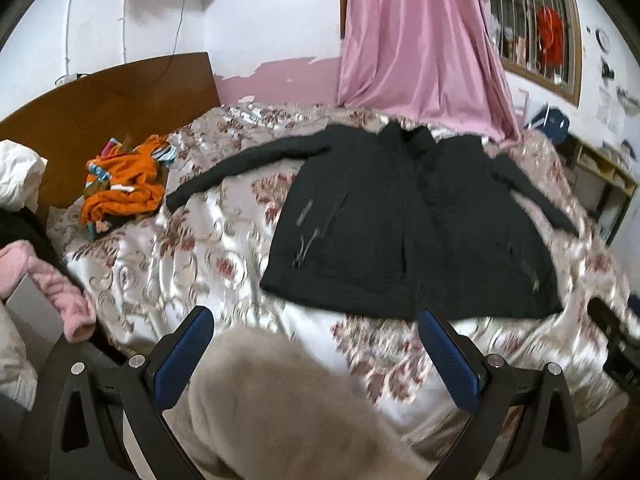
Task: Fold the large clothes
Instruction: 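Lower both tools toward the black jacket's hem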
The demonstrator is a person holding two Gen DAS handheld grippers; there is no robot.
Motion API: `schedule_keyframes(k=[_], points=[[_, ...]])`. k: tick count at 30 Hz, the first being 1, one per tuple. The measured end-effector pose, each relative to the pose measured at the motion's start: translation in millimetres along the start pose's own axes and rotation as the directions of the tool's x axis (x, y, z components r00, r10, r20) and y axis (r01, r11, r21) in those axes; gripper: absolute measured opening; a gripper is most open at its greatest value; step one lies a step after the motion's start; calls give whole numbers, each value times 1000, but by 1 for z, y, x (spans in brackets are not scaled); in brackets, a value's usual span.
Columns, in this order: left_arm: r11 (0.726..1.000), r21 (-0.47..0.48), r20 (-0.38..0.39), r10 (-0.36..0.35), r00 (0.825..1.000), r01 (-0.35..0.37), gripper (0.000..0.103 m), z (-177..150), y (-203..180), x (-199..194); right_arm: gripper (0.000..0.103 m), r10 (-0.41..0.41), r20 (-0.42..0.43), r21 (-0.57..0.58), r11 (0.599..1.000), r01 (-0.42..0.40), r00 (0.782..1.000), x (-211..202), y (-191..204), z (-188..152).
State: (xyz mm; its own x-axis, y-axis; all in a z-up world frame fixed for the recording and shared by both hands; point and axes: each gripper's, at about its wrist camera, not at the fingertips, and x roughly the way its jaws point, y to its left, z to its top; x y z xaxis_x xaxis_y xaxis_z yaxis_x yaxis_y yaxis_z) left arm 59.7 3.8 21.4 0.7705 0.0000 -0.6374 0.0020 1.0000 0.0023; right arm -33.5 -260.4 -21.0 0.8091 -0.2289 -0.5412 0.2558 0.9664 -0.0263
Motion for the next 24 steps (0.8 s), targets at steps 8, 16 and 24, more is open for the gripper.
schedule_keyframes(k=[8, 16, 24], points=[[996, 82, 162, 10, 987, -24, 103, 81, -13, -20, 102, -87, 88, 105, 991, 78, 992, 3, -45, 26], [987, 153, 280, 7, 960, -52, 103, 156, -46, -14, 102, -108, 235, 235, 971, 51, 966, 8, -110, 54], [980, 148, 161, -154, 975, 130, 103, 205, -126, 74, 102, -218, 173, 156, 969, 191, 961, 82, -147, 75]])
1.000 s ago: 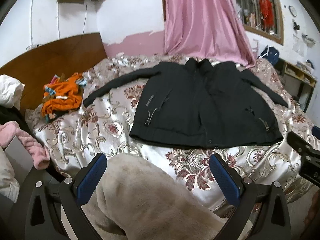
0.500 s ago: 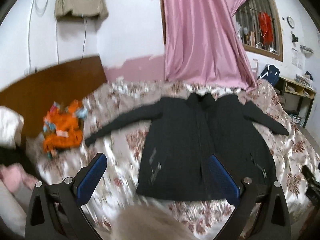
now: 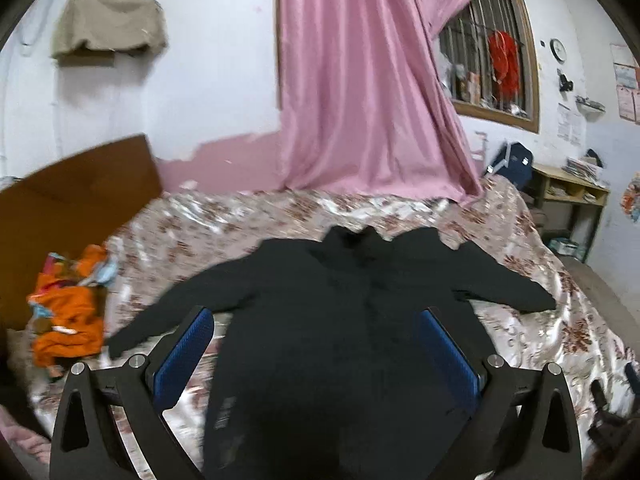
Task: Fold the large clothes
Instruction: 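Lower both tools toward the black jacket's hem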
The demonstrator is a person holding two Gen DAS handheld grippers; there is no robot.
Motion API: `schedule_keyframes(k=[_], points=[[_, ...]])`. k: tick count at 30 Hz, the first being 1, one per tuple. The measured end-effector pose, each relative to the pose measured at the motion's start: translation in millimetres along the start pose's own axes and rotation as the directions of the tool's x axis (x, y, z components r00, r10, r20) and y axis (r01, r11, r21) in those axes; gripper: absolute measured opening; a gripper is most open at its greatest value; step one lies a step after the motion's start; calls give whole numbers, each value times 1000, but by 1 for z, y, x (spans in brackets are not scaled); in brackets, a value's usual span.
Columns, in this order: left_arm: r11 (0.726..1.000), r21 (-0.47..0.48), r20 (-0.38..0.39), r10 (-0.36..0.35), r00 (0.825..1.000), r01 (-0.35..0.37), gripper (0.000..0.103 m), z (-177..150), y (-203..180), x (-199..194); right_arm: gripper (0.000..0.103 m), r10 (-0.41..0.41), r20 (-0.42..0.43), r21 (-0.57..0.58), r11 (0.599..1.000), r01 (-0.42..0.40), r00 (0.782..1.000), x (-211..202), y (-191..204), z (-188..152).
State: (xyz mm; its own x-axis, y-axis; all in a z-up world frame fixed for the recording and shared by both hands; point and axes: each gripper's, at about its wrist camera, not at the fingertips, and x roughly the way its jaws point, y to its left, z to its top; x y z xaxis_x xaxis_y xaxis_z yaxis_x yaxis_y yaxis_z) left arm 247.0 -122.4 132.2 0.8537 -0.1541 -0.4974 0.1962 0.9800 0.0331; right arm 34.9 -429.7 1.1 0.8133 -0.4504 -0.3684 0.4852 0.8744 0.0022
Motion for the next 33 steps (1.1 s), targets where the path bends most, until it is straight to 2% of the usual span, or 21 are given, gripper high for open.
schedule_keyframes(k=[3, 7, 10, 13, 15, 18, 20, 23, 25, 27, 28, 29, 31, 33], points=[[997, -3, -21, -71, 997, 71, 103, 7, -25, 48, 102, -8, -20, -20, 1000, 7, 1000, 36, -6, 4], [988, -30, -60, -154, 986, 153, 103, 1, -61, 123, 102, 31, -77, -11, 999, -32, 997, 91, -11, 3], [981, -55, -102, -192, 976, 187, 103, -9, -91, 180, 102, 89, -145, 44, 996, -84, 985, 146, -22, 0], [968, -79, -99, -246, 964, 238, 103, -17, -116, 225, 102, 122, -199, 127, 987, -98, 972, 189, -38, -9], [960, -46, -70, -278, 958, 275, 103, -22, -136, 255, 102, 136, -226, 180, 979, -96, 965, 212, -50, -16], [960, 1, -71, -278, 958, 279, 103, -25, -161, 296, 102, 177, -246, 254, 961, -113, 953, 247, -73, -23], [955, -24, -70, -298, 952, 297, 103, -25, -169, 321, 102, 203, -276, 305, 946, -114, 940, 271, -87, -28], [929, -116, -97, -362, 927, 351, 103, -33, -171, 359, 102, 209, -316, 359, 929, -88, 926, 310, -105, -27], [899, -194, -156, -424, 892, 393, 103, -40, -168, 387, 102, 202, -335, 391, 919, -60, 920, 335, -117, -24], [891, -225, -238, -442, 865, 394, 103, -45, -172, 410, 102, 200, -358, 445, 895, -22, 912, 366, -128, -19], [887, -231, -286, -454, 844, 399, 103, -47, -174, 421, 102, 197, -366, 486, 874, 7, 909, 384, -134, -18], [884, -229, -300, -462, 834, 407, 103, -49, -176, 425, 101, 192, -365, 511, 859, 24, 911, 393, -137, -18], [877, -232, -296, -476, 828, 422, 103, -52, -176, 429, 98, 192, -346, 594, 803, 56, 918, 416, -144, -19], [879, -224, -316, -474, 822, 421, 103, -56, -180, 433, 84, 201, -328, 673, 736, 79, 923, 439, -144, -19]])
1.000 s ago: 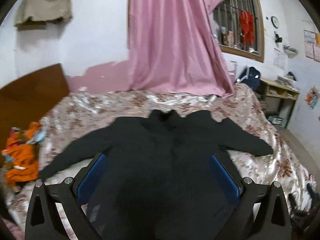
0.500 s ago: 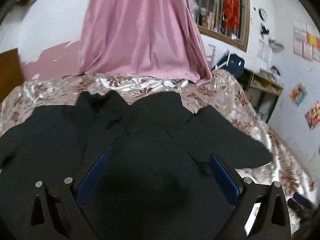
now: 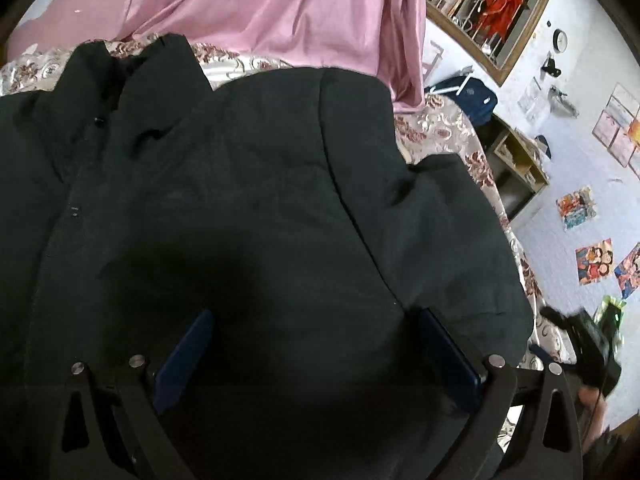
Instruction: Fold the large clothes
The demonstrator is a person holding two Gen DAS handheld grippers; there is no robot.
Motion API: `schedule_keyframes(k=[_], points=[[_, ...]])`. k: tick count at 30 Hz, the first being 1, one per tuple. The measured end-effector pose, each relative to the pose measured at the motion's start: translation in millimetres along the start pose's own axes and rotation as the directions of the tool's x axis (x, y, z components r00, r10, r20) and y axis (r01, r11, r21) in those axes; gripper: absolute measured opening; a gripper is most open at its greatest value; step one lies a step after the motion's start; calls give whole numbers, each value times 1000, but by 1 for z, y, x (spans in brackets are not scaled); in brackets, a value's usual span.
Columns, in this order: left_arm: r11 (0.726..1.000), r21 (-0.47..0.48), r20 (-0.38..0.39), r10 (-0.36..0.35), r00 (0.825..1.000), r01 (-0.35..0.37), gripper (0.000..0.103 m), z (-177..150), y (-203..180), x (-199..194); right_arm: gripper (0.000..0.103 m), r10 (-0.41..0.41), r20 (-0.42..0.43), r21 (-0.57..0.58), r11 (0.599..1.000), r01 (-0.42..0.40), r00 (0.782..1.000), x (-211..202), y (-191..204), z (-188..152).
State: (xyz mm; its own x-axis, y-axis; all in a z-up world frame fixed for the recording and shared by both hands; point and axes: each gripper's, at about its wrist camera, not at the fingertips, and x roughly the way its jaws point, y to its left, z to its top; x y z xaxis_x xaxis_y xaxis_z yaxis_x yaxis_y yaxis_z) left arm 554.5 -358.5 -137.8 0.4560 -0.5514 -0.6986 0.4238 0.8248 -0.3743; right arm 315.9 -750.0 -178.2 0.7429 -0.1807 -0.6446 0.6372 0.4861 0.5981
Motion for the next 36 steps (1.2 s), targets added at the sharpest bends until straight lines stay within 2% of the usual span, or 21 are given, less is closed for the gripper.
schedule_keyframes(k=[1, 3, 4, 6, 7, 8, 11, 14, 16, 19, 21, 23, 25, 26, 27, 31, 32, 35, 36], points=[[1000, 6, -11, 6, 1000, -6, 103, -1, -1, 3, 78, -2, 4, 40, 999, 2, 1000, 9, 3, 1], [1000, 12, -24, 8, 1000, -8, 103, -2, 0, 8, 76, -33, 7, 90, 995, 32, 999, 20, 10, 1], [1000, 6, -26, -2, 1000, 2, 103, -3, 1, 9, 72, -51, 15, 113, 992, 49, 999, 25, 15, 0], [999, -11, -26, -35, 999, 34, 103, -2, 7, 9, 54, -56, 16, 131, 990, 53, 998, 33, 23, 0], [999, -18, -24, -50, 998, 49, 103, -2, 10, 6, 34, -64, 23, 130, 990, 60, 998, 34, 28, 0], [997, -32, -15, -75, 997, 74, 103, -3, 16, 2, 21, -84, 34, 127, 989, 79, 996, 34, 31, 4], [988, -97, -1, -119, 993, 119, 102, -2, 35, -10, 16, -92, 71, 119, 989, 84, 993, 21, 44, 8], [974, -193, 59, -111, 992, 120, 102, 4, 65, -35, 14, -108, 152, 38, 994, 103, 982, -12, 78, 11], [966, -238, 102, -76, 992, 99, 102, 12, 89, -62, 14, -121, 236, -83, 986, 144, 964, -39, 123, 9], [962, -267, 146, -12, 989, 51, 102, 15, 120, -101, 14, -78, 330, -251, 953, 168, 941, -67, 185, 3], [959, -283, 162, 18, 987, 30, 102, 16, 144, -125, 14, -1, 371, -400, 902, 161, 928, -85, 242, -11], [953, -301, 172, 29, 985, 25, 102, 13, 164, -145, 13, 72, 368, -525, 839, 143, 927, -94, 290, -29], [947, -320, 184, 22, 983, 39, 102, 6, 188, -165, 13, 171, 334, -678, 727, 110, 927, -100, 346, -61], [944, -326, 184, 13, 983, 49, 102, 4, 200, -173, 13, 191, 329, -717, 688, 113, 925, -103, 360, -75], [940, -337, 179, 5, 984, 57, 102, 1, 214, -183, 13, 222, 318, -769, 629, 114, 922, -105, 381, -96], [927, -365, 201, -12, 980, 86, 102, -13, 260, -217, 13, 315, 196, -907, 419, 49, 929, -99, 441, -184], [922, -377, 212, -10, 977, 91, 102, -17, 272, -226, 13, 325, 167, -920, 390, 29, 931, -102, 446, -203], [913, -404, 226, 38, 973, 58, 102, -33, 298, -247, 13, 289, -9, -962, 258, -87, 957, -84, 462, -274], [913, -405, 225, 51, 973, 46, 102, -38, 303, -251, 13, 267, -43, -965, 238, -109, 963, -79, 461, -290]])
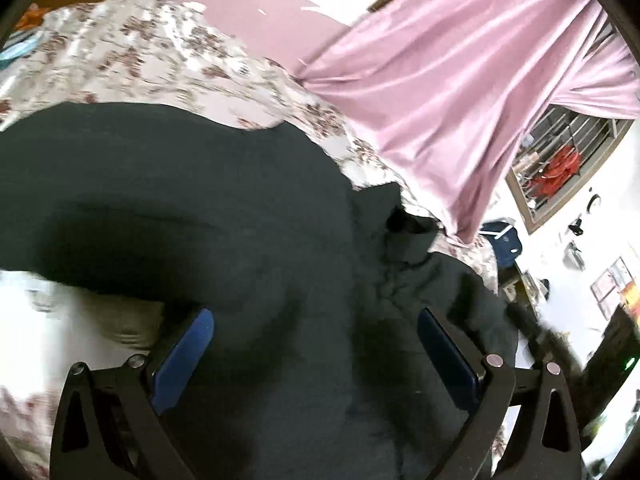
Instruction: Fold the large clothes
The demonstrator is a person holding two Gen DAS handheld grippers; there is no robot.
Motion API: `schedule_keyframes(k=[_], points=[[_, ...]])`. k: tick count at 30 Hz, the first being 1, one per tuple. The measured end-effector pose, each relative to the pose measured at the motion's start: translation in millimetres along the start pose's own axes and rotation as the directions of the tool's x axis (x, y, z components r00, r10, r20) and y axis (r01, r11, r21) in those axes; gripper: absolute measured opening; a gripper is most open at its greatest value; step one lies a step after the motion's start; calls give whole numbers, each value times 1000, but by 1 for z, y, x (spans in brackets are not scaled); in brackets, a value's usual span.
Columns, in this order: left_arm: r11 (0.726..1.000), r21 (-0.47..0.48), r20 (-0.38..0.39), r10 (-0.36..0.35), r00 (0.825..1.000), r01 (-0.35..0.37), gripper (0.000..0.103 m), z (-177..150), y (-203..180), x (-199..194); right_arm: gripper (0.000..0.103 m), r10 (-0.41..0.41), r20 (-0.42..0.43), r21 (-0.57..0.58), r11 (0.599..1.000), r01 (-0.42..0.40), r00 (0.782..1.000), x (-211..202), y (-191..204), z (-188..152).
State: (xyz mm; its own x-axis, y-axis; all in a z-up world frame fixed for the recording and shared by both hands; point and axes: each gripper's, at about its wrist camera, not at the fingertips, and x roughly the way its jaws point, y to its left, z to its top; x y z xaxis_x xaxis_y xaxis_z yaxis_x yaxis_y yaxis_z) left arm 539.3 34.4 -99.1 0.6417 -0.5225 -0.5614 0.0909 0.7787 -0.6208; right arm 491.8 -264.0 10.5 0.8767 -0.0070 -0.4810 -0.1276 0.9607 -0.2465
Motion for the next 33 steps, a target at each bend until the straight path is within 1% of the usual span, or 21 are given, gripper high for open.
schedule_keyframes(k=[1, 3, 5, 6, 7, 9, 11, 12, 15, 16, 19, 20, 22, 24, 25, 27, 28, 29, 31, 32, 33], points=[[1000, 4, 1, 4, 1000, -4, 102, -2, 5, -2, 13, 35, -39, 0, 999, -35, 999, 5, 13, -10], [1000, 8, -3, -15, 1000, 15, 102, -4, 8, -4, 13, 83, -83, 39, 996, -80, 993, 6, 19, -32], [999, 8, -7, -49, 999, 49, 102, -6, 9, -4, 13, 134, -153, 56, 990, -126, 979, 11, 18, -59], [998, 16, -13, -66, 998, 66, 102, -8, 8, -4, 14, 168, -200, 67, 985, -158, 965, 13, 19, -73], [996, 30, -25, -89, 996, 90, 102, -10, 3, -1, 14, 220, -244, 93, 975, -203, 945, 13, 18, -87], [989, 50, -51, -139, 989, 141, 102, -13, -5, 5, 22, 271, -258, 135, 961, -243, 928, 5, 12, -107], [983, 72, -78, -165, 983, 171, 102, -17, -19, 16, 61, 253, -247, 160, 963, -219, 935, -9, 3, -120], [980, 91, -92, -168, 981, 177, 102, -19, -28, 22, 64, 236, -237, 181, 964, -196, 943, -19, -8, -128], [959, 151, -166, -214, 963, 239, 102, -26, -68, 51, 64, 198, -212, 248, 958, -143, 957, -53, -44, -149], [953, 167, -176, -222, 959, 251, 102, -29, -79, 58, 64, 168, -212, 270, 957, -107, 963, -66, -58, -158], [918, 231, -213, -274, 938, 321, 102, -38, -127, 88, 65, 96, -204, 318, 948, -27, 974, -95, -88, -183], [904, 242, -232, -297, 926, 351, 102, -41, -143, 101, 67, 78, -206, 328, 945, -7, 975, -89, -101, -185], [878, 244, -278, -344, 897, 413, 102, -45, -176, 132, 70, 23, -198, 358, 932, 51, 980, -106, -116, -208], [864, 221, -323, -373, 870, 453, 102, -47, -203, 163, 70, -15, -183, 379, 921, 84, 983, -109, -119, -220], [865, 210, -333, -376, 865, 457, 102, -48, -214, 177, 71, -25, -169, 403, 910, 92, 985, -109, -122, -228], [873, 203, -348, -358, 866, 443, 102, -48, -234, 203, 71, -43, -142, 449, 888, 103, 989, -109, -122, -240], [879, 199, -361, -345, 866, 433, 101, -48, -240, 214, 71, -54, -128, 475, 873, 109, 990, -109, -121, -248], [889, 186, -385, -327, 863, 419, 96, -48, -247, 229, 71, -58, -122, 486, 867, 110, 991, -104, -119, -251], [898, 153, -418, -319, 851, 412, 92, -53, -251, 248, 71, -74, -95, 503, 857, 112, 993, -105, -116, -260], [903, 127, -430, -322, 843, 410, 89, -55, -253, 255, 71, -79, -87, 501, 858, 113, 993, -96, -113, -255], [903, 91, -438, -342, 832, 419, 88, -58, -252, 260, 71, -83, -75, 501, 859, 110, 994, -94, -110, -255]])
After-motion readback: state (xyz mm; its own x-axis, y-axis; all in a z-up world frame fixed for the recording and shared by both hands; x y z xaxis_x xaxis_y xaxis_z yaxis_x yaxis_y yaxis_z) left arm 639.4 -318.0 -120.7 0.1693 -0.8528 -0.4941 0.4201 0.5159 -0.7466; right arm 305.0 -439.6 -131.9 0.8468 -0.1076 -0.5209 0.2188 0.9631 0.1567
